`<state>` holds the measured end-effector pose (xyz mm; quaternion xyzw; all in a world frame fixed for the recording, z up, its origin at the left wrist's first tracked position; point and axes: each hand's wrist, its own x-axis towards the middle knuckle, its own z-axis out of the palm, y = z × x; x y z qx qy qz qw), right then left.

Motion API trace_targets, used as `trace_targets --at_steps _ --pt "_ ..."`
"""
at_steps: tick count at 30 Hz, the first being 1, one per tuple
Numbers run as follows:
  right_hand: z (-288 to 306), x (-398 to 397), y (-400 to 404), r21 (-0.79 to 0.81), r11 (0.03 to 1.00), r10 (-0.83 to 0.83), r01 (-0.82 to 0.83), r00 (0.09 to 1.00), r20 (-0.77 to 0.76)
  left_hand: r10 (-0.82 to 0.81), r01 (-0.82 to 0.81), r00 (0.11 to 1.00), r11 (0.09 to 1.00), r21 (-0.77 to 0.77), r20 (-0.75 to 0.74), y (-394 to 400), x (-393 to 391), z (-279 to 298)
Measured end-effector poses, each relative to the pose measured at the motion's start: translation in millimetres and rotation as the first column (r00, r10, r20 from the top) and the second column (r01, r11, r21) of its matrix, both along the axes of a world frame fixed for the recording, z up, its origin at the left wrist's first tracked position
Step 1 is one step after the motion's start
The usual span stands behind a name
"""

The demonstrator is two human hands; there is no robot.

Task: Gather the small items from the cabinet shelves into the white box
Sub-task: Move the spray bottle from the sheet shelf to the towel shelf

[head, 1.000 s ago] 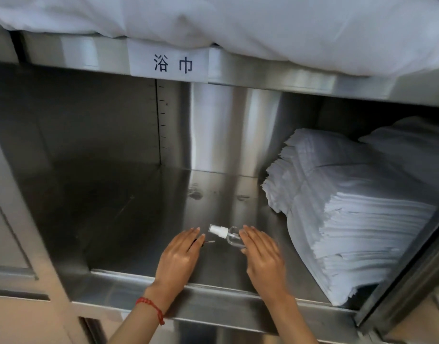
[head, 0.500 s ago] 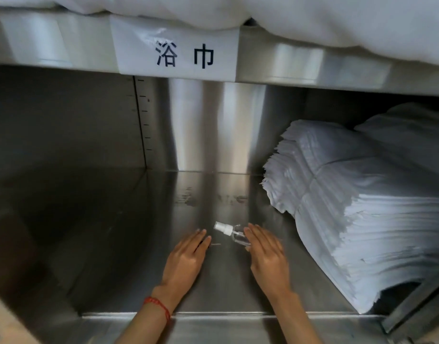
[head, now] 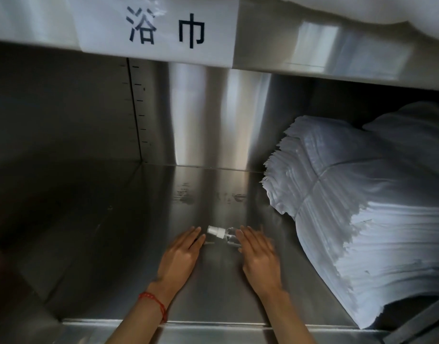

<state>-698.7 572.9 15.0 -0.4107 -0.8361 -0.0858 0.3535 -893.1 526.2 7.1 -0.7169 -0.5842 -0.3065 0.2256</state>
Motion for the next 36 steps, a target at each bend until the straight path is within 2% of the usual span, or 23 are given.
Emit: trace_targets --at_steps 7,21,36 --pt "-2.6 -5.8 5.3 -0.024 1.000 0.013 -0.013 1.000 0.010 0.038 -0.034 0.998 0.997 -0.076 0.052 3.2 -2.4 -2.3" --pt "-3.3 -7.6 6.5 -0.076 0.997 0.029 -0.027 0.999 0.029 0.025 -0.023 1.000 0.993 -0.112 0.012 5.0 -0.4 -1.2" --pt "-4.2 -5.0 1.6 -0.044 0.999 0.020 -0.019 1.000 0.024 0.021 -0.020 1.000 0.997 -0.075 0.012 0.2 4.2 -2.4"
